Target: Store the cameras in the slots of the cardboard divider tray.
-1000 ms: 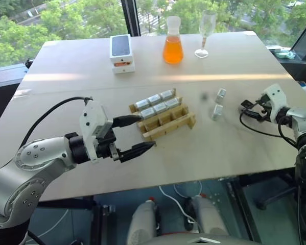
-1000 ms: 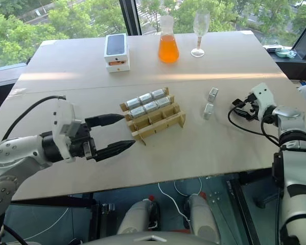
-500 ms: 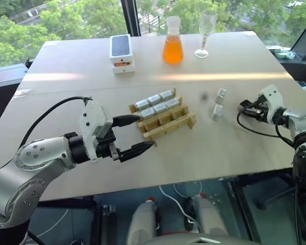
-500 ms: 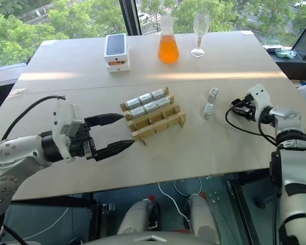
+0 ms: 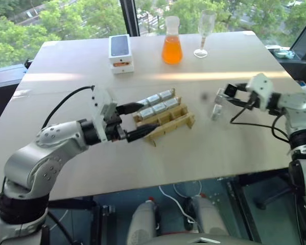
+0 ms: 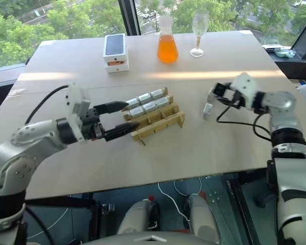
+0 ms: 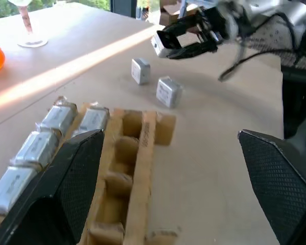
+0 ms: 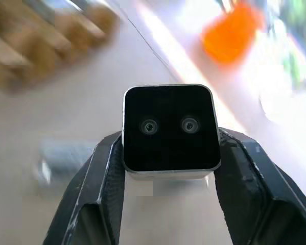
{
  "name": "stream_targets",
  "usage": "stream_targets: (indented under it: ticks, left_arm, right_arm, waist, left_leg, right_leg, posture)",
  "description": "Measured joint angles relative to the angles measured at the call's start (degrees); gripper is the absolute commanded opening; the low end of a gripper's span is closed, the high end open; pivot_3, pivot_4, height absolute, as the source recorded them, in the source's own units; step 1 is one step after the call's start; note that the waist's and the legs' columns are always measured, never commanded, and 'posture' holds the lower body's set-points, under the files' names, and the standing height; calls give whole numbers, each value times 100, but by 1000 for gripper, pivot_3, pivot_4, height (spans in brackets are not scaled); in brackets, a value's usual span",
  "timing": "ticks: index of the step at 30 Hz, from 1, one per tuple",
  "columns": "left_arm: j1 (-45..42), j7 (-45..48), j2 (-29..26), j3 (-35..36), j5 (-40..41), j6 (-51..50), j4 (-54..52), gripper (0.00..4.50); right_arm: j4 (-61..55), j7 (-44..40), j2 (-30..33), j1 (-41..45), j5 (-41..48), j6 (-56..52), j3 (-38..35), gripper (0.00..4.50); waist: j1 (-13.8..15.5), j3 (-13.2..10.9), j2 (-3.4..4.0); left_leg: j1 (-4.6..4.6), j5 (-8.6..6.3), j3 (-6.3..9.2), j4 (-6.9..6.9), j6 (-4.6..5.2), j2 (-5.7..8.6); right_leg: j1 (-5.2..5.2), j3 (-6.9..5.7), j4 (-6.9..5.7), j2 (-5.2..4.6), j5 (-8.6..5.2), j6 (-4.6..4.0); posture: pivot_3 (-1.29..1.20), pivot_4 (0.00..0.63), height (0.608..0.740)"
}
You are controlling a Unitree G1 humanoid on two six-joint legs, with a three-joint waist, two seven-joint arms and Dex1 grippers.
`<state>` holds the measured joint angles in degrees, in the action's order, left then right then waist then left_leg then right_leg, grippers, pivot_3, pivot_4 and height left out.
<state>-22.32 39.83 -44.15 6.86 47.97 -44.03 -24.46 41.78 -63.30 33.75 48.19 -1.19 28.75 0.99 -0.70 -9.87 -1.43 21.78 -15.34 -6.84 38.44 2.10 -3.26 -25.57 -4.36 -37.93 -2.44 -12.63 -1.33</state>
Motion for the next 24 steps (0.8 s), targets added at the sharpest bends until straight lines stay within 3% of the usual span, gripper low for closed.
stream_targets:
  ticks: [5,10,22,23,24]
  left_arm:
    - [-1579,61,539,-365,-20,-405,1157,4318]
    - [-2192,332,776,-810,-370,-475,1890,4318]
    - [-2468,1046,869,-1472,-1053,-667,2421,4318]
    - [-2474,1113,870,-1486,-1106,-667,2476,3926]
    - [-2475,1132,870,-1490,-1132,-667,2507,3818]
  right_arm:
    - [-1656,289,-166,-121,-620,1154,800,1926]
    - [-2017,630,-153,45,-1326,1539,1228,1926]
    - [-2273,1381,-301,412,-2198,1687,1846,1926]
    - [-2293,1411,-316,412,-2210,1685,1887,1926]
    - [-2300,1426,-319,412,-2214,1684,1900,1926]
  waist:
    - [25,-5,-1]
    - [12,-6,-2]
    - [-6,-7,-2]
    - [-6,-7,-2]
    - [-5,-7,-2]
  left_leg:
    - [13,0,0,12,0,8]
    - [13,0,0,13,0,13]
    - [13,0,-3,14,0,10]
    - [13,0,-3,14,0,10]
    - [13,0,-3,14,0,10]
  right_leg:
    - [-5,-6,1,-9,0,0]
    - [-5,-10,0,-12,0,0]
    - [-8,-6,-3,-10,0,-1]
    - [-8,-6,-4,-10,0,-1]
    - [-8,-6,-4,-10,0,-1]
  posture:
    - [0,150,740]
    - [0,150,740]
    - [0,150,740]
    - [0,150,740]
    - [0,150,740]
